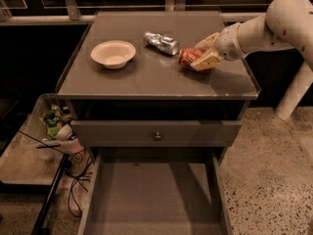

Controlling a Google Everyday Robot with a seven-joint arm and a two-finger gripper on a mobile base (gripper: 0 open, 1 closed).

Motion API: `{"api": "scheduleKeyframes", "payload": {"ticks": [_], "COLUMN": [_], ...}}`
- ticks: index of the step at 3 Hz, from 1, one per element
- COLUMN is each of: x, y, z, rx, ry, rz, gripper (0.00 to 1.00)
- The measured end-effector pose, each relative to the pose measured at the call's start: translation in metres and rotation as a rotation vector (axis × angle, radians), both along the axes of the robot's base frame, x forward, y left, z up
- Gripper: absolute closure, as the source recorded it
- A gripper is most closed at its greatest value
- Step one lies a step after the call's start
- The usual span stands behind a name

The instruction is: Pick coke can from middle drawer and place on counter

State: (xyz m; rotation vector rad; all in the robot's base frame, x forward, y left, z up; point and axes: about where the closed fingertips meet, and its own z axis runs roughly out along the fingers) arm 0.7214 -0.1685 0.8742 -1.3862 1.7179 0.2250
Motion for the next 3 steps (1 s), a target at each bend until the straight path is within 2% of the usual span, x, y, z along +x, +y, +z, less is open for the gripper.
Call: {"api": "scheduleKeyframes", "payload": {"ticks": [1,2,3], "x": [0.0,0.0,0.0], "y": [0.0001,0.0001,0.0001], "z": [0.0,-0.0001,-0.0001], "rx": [0.0,0.0,0.0], "ry": [0.0,0.0,0.0], "rz": [0.0,0.0,0.0], "gripper": [0.12,0.0,0.0]}}
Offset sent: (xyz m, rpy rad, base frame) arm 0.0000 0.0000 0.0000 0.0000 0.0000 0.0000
